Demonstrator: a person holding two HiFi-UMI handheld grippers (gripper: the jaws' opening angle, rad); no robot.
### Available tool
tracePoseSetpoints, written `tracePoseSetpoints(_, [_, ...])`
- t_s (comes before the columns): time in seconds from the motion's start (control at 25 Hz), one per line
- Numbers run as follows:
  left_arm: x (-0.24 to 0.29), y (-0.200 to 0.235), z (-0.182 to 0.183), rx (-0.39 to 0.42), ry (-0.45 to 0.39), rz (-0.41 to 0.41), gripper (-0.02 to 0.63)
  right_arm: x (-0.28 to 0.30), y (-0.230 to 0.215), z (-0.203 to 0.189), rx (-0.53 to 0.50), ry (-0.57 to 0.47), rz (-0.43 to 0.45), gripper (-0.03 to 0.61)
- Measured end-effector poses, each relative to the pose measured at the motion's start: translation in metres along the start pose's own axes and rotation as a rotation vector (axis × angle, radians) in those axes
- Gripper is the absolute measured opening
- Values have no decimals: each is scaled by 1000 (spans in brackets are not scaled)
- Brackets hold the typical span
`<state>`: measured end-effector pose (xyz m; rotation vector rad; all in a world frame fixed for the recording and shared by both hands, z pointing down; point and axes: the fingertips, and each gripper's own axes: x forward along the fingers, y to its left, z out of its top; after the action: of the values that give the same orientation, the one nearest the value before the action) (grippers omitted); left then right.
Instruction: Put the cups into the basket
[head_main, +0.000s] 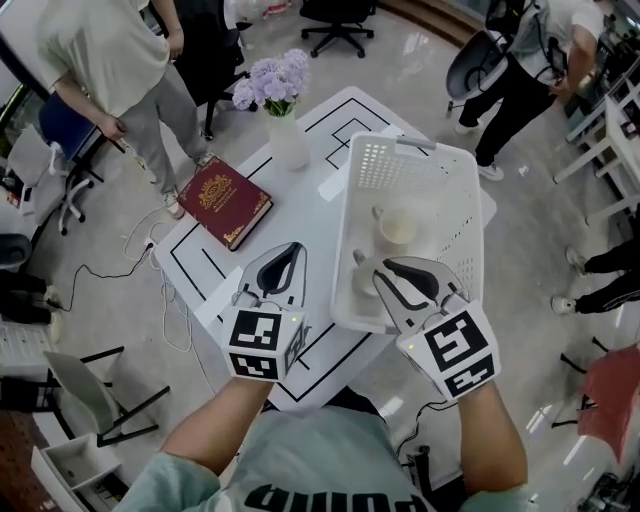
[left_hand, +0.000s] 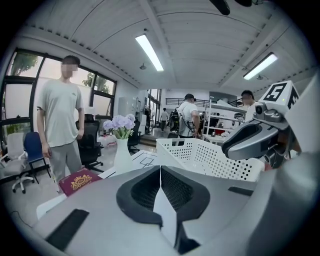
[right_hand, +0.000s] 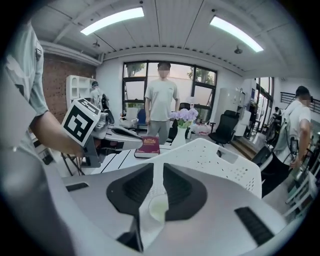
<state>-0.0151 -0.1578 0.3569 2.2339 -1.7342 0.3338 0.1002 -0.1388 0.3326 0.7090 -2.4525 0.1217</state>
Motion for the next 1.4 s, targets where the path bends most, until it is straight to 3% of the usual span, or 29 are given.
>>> tracePoseSetpoints(0.6, [-52, -20, -12, 48, -23, -47, 6, -29, 39, -17, 171, -113, -258, 15])
tracePoseSetpoints(1.24, [-108, -41, -40, 23, -5, 41, 6, -48, 86, -42, 252, -225, -255, 15])
tracePoseSetpoints(1.4, [-122, -42, -48, 44, -2, 13, 6, -47, 92, -45, 269, -226, -285, 15])
